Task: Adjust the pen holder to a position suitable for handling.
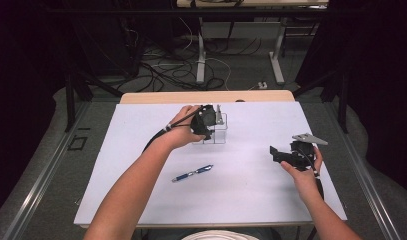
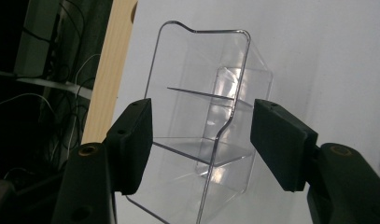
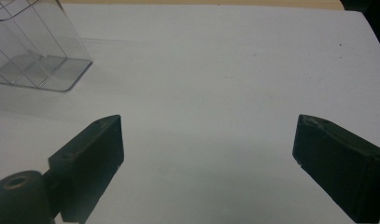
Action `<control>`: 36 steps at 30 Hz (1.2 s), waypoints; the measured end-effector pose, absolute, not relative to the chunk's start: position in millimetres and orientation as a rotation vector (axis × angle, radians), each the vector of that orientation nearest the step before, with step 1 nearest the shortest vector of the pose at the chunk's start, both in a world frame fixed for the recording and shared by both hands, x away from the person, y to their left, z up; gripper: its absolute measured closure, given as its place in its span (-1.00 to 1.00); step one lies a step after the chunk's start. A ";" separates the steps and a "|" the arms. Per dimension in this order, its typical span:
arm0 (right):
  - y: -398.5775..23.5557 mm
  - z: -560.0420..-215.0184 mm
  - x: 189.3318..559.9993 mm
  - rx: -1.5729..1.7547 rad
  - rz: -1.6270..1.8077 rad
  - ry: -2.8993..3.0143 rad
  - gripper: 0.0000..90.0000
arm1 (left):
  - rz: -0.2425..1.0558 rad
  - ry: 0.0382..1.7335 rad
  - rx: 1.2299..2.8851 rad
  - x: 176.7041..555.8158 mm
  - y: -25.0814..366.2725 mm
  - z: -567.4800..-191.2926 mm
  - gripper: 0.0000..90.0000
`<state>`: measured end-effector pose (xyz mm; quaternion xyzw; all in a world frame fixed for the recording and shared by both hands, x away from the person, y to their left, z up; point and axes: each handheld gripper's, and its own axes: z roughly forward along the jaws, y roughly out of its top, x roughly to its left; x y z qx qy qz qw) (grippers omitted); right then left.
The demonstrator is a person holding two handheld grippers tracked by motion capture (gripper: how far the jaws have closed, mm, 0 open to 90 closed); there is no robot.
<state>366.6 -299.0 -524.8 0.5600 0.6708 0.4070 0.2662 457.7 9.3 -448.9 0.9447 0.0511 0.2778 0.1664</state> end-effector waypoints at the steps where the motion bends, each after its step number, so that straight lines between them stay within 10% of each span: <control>1: -299.1 -524.9 366.7 1.513 1.099 1.812 -0.81 | 0.797 0.138 2.696 457.2 8.3 -450.4 -0.10; 36: -297.7 -525.9 366.8 1.508 1.104 1.832 -0.80 | 0.713 -0.035 2.889 452.9 -0.6 -462.3 0.82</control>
